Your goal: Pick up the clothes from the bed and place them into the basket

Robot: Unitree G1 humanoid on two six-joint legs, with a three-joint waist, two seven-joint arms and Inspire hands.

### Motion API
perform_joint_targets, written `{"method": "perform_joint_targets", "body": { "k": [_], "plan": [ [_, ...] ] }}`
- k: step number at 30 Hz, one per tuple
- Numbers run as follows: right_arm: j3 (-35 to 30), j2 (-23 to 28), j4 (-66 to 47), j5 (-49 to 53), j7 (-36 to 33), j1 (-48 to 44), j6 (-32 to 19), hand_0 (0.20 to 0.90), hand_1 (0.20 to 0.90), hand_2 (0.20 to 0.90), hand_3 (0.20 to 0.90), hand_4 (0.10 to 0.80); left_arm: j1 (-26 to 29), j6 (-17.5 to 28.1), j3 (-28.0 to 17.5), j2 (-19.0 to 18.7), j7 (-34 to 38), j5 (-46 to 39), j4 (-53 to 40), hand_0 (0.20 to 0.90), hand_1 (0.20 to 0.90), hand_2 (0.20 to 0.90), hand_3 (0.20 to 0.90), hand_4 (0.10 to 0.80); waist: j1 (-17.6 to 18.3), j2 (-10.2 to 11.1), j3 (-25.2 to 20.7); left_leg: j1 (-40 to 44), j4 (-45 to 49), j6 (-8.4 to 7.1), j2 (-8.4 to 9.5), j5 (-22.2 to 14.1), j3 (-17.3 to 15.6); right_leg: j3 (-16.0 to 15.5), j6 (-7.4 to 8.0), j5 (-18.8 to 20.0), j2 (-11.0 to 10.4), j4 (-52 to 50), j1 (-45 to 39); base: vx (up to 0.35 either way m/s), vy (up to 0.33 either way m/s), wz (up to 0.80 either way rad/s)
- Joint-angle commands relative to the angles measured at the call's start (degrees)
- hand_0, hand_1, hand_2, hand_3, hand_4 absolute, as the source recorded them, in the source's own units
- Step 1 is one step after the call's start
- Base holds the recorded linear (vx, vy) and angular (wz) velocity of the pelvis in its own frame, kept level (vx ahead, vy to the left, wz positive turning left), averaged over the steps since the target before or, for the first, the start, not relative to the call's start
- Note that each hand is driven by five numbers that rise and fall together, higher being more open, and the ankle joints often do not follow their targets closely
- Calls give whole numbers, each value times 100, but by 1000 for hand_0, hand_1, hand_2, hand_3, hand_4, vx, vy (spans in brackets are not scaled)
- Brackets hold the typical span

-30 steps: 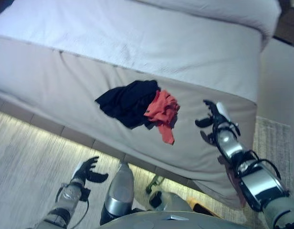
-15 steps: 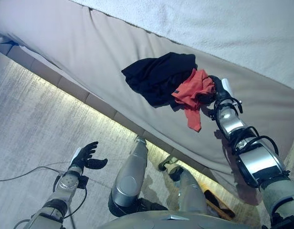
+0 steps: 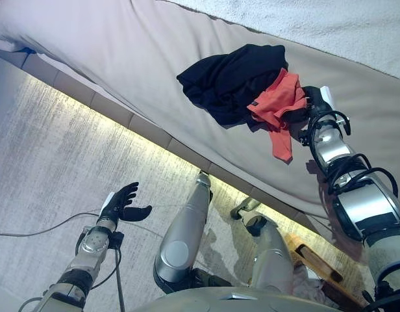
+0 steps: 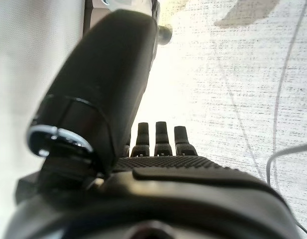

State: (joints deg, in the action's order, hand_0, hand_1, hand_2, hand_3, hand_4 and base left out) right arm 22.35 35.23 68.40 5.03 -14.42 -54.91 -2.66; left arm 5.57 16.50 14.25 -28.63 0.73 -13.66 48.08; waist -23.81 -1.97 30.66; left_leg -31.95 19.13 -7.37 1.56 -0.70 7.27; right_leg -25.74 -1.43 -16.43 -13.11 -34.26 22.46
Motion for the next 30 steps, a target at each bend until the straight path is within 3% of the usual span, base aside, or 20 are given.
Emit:
{"method": "perform_joint_targets", "body": {
  "k": [1,7,14,20,26,30],
  "plan": [
    [-77,119,-431,432,-164,166,-477,300,300,300,200,100,-438,179,72,-342,102,-109,-78,900,900,900,900,800,-19,-19,-413,10,449,580,64,65,-196,-89,445,1025,200,1070,-749,25,-95,-31],
    [-598,265,-593,1359,-373,534,-602,300,300,300,200,100,-560,114,63,-337,183,98,-93,900,900,900,900,800,36,177,-601,472,-8,449,-44,130,-239,-46,510,1132,410,1864,-1470,21,-79,-7],
    [-1618,146,-1482,1804,-534,1932,-842,300,300,300,200,100,-1013,265,-119,156,400,644,434,900,900,900,900,800,335,374,-1298,1412,-902,317,-217,391,-528,176,549,1338,615,2957,-2469,38,50,-13],
    [-2014,-22,-2107,1804,-889,2802,-936,300,300,300,200,100,-1182,354,-181,516,482,798,625,900,900,900,900,800,634,400,-1759,2012,-1555,291,-368,541,-723,344,602,1470,654,3284,-2712,52,55,-11],
    [-2589,-233,-3057,2232,-1016,3697,-1427,300,300,300,200,100,-1268,373,-148,753,480,965,766,900,900,900,900,800,986,344,-2138,2567,-2037,317,-404,571,-832,516,614,1478,712,3388,-2838,-11,39,-7],
    [-2933,-604,-3679,2606,-975,4127,-1687,300,300,300,200,100,-1189,303,-76,932,554,1077,973,900,900,900,900,800,1330,357,-2307,2929,-1955,361,-402,371,-920,681,582,1488,682,3341,-2858,-45,49,-15]
  ]
}}
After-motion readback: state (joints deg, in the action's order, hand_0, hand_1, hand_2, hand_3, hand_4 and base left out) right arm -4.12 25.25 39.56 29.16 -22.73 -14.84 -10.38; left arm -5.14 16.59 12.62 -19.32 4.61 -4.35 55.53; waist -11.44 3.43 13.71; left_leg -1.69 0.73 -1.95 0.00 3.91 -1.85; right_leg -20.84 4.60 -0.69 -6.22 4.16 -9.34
